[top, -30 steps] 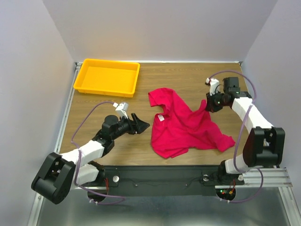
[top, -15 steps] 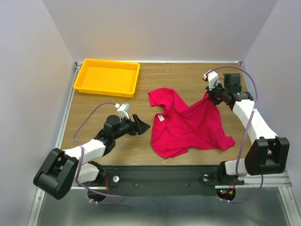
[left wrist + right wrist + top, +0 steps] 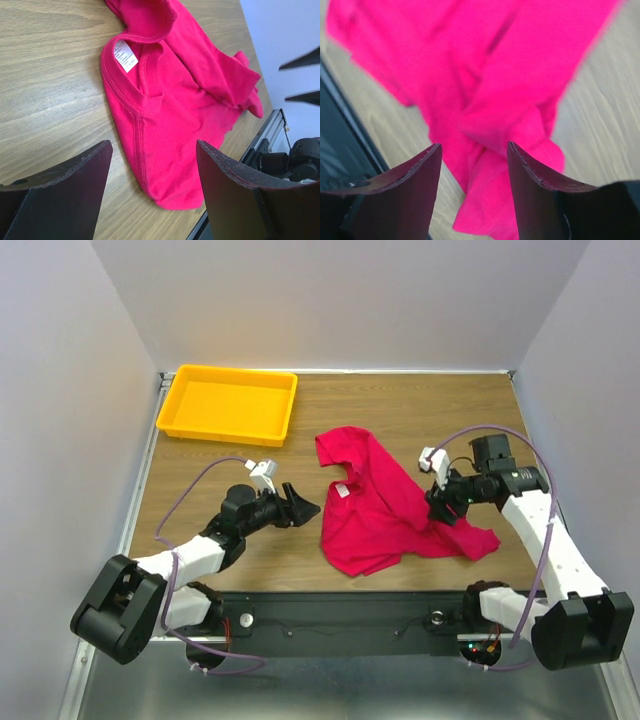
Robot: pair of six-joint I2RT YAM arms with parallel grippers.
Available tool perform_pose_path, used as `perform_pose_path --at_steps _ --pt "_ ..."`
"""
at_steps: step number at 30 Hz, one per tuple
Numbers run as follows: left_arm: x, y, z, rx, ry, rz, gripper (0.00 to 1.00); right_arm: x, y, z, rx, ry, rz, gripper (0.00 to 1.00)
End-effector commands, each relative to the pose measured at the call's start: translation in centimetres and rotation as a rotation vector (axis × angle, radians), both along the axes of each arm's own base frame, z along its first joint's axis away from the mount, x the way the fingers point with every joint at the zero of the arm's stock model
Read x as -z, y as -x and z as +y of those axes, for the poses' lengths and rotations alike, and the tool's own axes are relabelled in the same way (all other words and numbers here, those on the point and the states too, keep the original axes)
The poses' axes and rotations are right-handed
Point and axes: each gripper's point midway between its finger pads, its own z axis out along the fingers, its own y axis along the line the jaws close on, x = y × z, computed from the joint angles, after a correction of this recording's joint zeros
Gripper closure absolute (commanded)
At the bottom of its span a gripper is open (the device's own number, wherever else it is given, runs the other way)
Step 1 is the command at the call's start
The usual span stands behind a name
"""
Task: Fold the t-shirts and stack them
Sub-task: Flatten the tshirt out
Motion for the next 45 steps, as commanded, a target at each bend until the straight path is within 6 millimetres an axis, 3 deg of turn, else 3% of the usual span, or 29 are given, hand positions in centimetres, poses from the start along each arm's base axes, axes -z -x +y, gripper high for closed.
perform_pose_path --at_steps 1,6,10,11,16,17,19,22,27,31,33,37,38,39,41,42,45 --pt "-3.0 -1.0 -0.8 0.013 0.037 -0.087 0.21 -4.0 -6.1 -1.2 0.245 -0.051 -0.084 0.38" --pt "-3.8 -1.2 -0.7 0.006 0.043 -0.105 0.21 -1.3 -7.8 -0.9 0.292 -0.073 0.053 0.35" --pt "-4.0 -1.0 -0.5 -0.004 0.042 -0.113 0.21 0.1 -7.1 -1.1 0.199 -0.029 0.065 0.34" --pt "-4.0 -1.0 -0.4 -0.006 0.043 -0.117 0.21 0.3 -6.0 -1.3 0.159 -0.005 0.083 0.34" --pt "-3.5 -0.8 -0.3 -0.004 0.037 -0.109 0.21 -0.5 -5.2 -2.8 -0.027 0.107 -0.002 0.33" --pt "-3.5 -0.7 -0.3 -0.002 0.037 -0.111 0.21 -0.3 -4.0 -2.8 -0.069 0.113 0.034 0.33" --pt "-3.4 -0.7 -0.2 -0.001 0.035 -0.111 0.21 0.0 -3.4 -2.8 -0.165 0.122 0.043 0.33" --pt "-3.5 -0.6 -0.2 -0.005 0.038 -0.109 0.21 1.8 -1.9 -3.1 -0.258 0.146 0.115 0.33" --pt "-3.3 -0.6 -0.2 -0.004 0.038 -0.108 0.21 3.9 -3.0 -3.0 -0.272 0.142 0.114 0.33" --pt "-3.5 -0.6 -0.3 0.004 0.039 -0.109 0.21 4.9 -3.5 -2.8 -0.273 0.127 0.168 0.37" --pt "-3.6 -0.6 -0.2 -0.005 0.044 -0.109 0.21 5.0 -4.0 -2.5 -0.255 0.119 0.179 0.51" --pt "-3.4 -0.6 -0.2 -0.005 0.04 -0.103 0.21 2.9 -4.7 0.2 -0.202 0.079 0.192 0.95" --pt "-3.3 -0.6 -0.2 -0.005 0.039 -0.101 0.21 2.5 -4.9 1.0 -0.158 0.087 0.198 0.99" --pt "-3.2 -0.6 -0.2 -0.005 0.037 -0.1 0.21 1.6 -5.5 3.6 -0.171 0.096 0.137 0.99" --pt "-3.3 -0.7 -0.3 -0.005 0.038 -0.1 0.21 0.9 -4.9 5.8 -0.125 0.123 0.142 0.99" --pt "-3.3 -0.7 -0.2 -0.007 0.039 -0.103 0.21 0.4 -4.3 8.2 -0.157 0.112 0.113 0.99" --pt "-3.5 -0.6 -0.2 -0.009 0.044 -0.106 0.21 1.8 -2.0 10.7 -0.142 0.154 0.177 0.99"
